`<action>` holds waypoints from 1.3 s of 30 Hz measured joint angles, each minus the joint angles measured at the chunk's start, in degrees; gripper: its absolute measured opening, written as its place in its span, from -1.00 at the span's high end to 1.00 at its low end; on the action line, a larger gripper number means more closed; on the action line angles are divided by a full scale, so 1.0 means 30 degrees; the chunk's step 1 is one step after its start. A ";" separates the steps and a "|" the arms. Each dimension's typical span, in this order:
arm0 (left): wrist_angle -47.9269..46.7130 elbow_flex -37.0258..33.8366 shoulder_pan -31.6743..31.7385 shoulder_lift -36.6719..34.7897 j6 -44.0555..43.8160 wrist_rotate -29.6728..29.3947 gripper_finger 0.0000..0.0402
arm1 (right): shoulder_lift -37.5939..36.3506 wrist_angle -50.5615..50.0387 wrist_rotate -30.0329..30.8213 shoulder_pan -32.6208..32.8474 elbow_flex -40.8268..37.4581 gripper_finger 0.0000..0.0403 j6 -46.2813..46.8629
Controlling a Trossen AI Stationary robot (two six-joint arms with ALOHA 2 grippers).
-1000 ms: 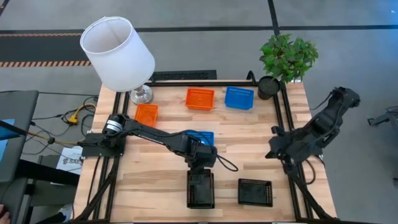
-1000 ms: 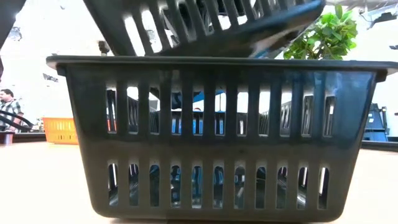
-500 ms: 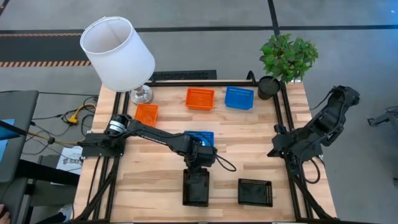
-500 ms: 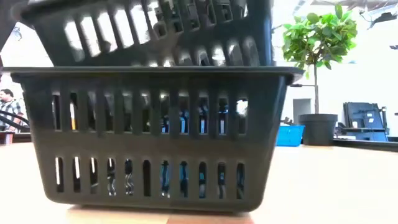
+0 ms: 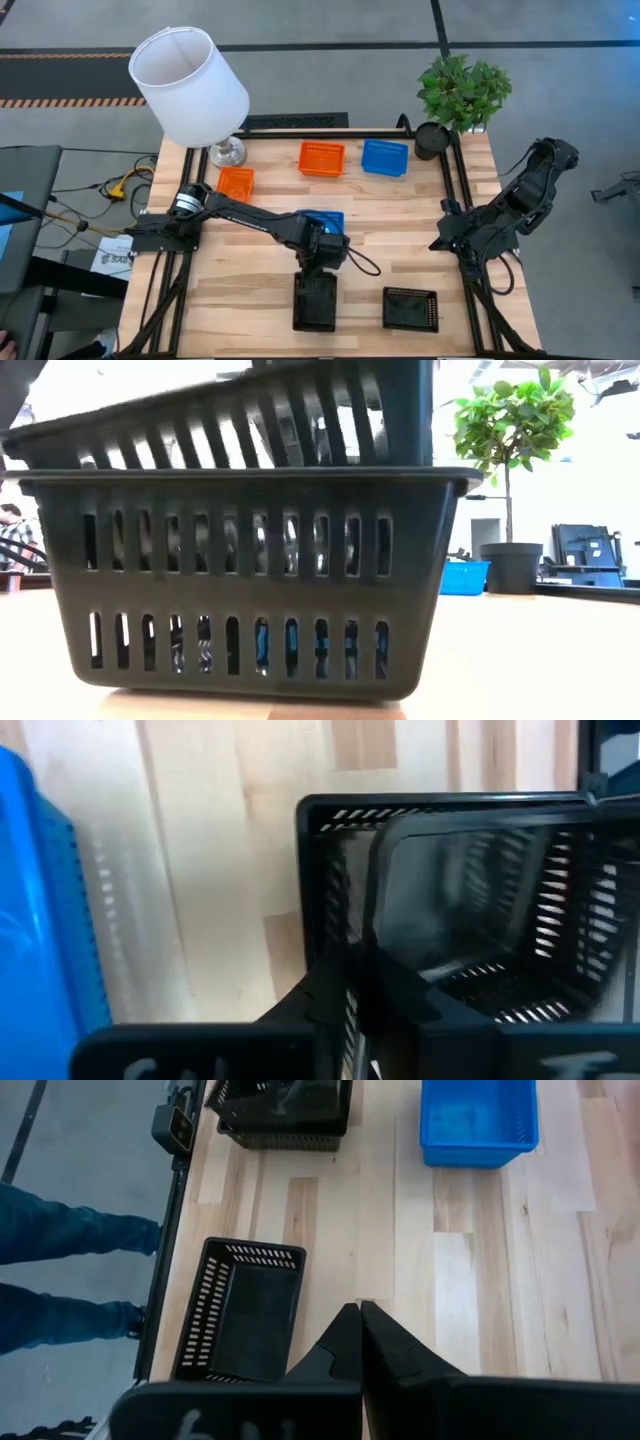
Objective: Stack baskets by color
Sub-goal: Stack the left black bin on the middle black bin
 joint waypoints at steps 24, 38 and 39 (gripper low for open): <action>-0.0120 0.2368 0.0074 -0.0015 0.0385 -0.0027 0.35 | 0.0000 -0.0131 -0.0007 0.0000 0.0000 0.95 -0.0029; 0.1745 0.0777 0.0357 -0.0044 0.0359 0.1901 0.99 | 0.0000 -0.0204 -0.0015 0.0000 0.0000 0.95 -0.0153; 0.1920 0.0367 0.0357 -0.0038 0.0339 0.1775 1.00 | 0.0000 -0.0204 -0.0015 0.0000 0.0007 0.95 -0.0146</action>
